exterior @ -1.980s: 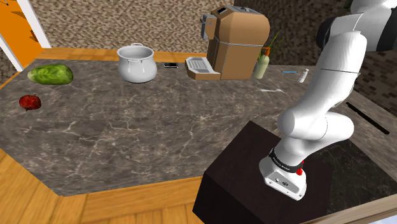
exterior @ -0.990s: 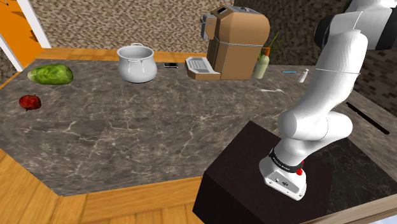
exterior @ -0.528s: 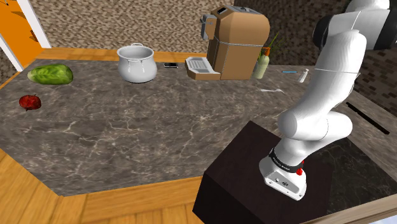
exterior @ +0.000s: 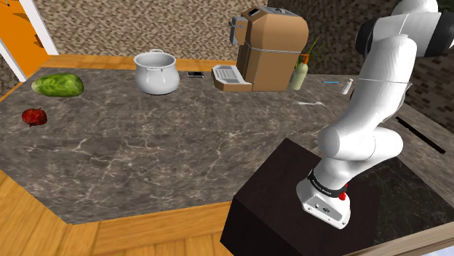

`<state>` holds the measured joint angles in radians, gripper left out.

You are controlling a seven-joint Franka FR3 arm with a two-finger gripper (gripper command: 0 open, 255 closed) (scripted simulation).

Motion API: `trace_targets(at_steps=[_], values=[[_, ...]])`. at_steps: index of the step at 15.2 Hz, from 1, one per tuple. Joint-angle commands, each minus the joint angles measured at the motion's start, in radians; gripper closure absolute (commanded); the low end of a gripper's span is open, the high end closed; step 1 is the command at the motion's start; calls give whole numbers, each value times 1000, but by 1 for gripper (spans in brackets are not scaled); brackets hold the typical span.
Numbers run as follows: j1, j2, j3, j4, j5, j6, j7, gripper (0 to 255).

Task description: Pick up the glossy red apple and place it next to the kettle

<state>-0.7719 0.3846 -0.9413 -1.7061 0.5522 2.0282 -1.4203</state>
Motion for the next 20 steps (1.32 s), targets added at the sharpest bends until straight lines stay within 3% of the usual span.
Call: trace_targets(at_steps=[1,6,14,15,20], values=[[-7,14,8,-12,15,20,-12,255],[-16,38,27,-49,48,69,-40,255],[-17,40,28,-52,50,73,-43,255],[-17,40,28,-52,50,73,-43,0],[-17,40,28,-52,50,73,-43,0]])
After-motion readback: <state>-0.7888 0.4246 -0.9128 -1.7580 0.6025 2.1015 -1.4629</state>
